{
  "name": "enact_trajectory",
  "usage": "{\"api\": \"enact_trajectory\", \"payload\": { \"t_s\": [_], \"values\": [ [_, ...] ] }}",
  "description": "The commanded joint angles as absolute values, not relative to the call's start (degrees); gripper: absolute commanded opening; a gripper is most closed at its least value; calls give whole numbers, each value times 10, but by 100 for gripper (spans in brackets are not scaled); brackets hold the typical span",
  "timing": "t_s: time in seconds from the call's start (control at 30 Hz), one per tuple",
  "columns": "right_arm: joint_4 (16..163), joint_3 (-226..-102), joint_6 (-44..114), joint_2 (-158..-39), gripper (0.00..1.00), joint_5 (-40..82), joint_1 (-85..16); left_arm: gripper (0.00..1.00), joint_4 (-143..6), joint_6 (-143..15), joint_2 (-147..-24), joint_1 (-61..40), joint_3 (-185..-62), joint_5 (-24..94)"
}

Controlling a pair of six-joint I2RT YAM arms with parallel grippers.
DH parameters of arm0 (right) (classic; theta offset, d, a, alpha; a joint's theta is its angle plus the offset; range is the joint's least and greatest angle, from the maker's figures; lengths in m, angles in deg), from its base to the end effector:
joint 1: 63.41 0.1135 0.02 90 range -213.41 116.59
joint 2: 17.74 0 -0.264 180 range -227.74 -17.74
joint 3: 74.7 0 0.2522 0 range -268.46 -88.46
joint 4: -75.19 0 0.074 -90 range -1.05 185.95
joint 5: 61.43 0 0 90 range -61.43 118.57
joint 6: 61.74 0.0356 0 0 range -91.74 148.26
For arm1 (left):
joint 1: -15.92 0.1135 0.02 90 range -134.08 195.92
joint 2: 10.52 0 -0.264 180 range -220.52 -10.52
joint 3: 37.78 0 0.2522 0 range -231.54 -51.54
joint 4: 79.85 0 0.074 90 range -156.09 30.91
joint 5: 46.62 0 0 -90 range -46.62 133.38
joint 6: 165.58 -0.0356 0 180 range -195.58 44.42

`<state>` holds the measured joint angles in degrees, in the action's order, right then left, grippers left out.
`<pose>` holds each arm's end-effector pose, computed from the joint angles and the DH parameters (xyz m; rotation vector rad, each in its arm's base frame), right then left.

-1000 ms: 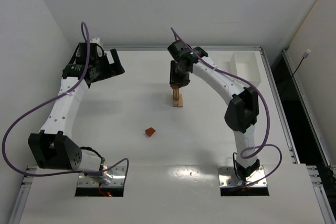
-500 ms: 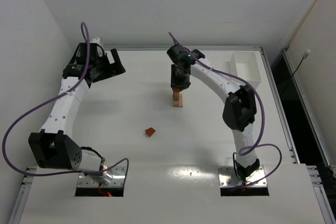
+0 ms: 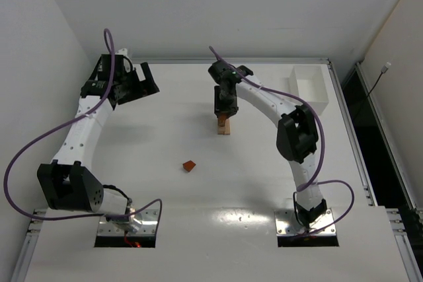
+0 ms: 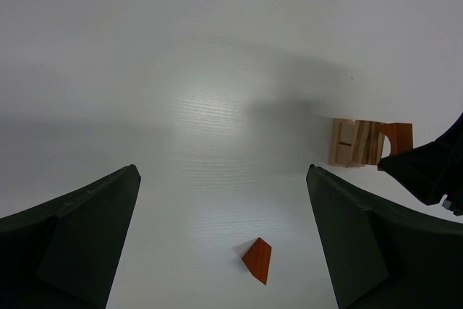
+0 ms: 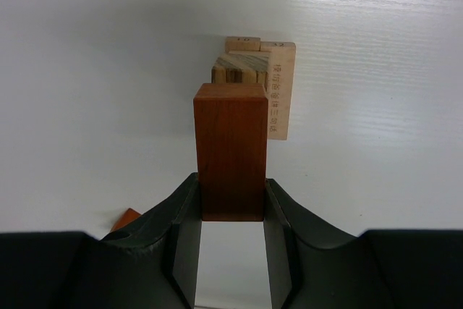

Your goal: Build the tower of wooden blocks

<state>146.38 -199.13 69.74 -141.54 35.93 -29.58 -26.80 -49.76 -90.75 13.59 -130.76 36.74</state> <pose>0.3809 0.2498 0.2326 0.2169 2.7833 0.1500 0.3042 -0.0165 0.3586 -0.4073 2.2624 -0.3881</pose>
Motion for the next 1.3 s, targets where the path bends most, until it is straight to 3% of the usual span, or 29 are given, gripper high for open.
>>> {"api": "enact_trajectory", "payload": {
  "t_s": [0.0,0.4,0.8,0.97,1.0,1.27],
  "values": [
    [1455,-1995,694,-1411,0,363,-299,100,-284,-491,-914,133,-1313,357],
    [1449,-1989,694,-1422,0,363,-299,100,-289,-491,-914,133,-1313,357],
    [1444,-2007,688,-1444,10,363,-299,100,-294,-491,-924,133,-1323,352],
    [1444,-2007,683,-1444,23,358,-304,100,-294,-491,-930,133,-1328,352],
    [1444,-2007,683,-1444,30,358,-304,100,-294,-491,-930,133,-1328,352],
    [1444,-2007,676,-1444,56,352,-304,100,-294,-491,-941,133,-1339,347]
  ]
}}
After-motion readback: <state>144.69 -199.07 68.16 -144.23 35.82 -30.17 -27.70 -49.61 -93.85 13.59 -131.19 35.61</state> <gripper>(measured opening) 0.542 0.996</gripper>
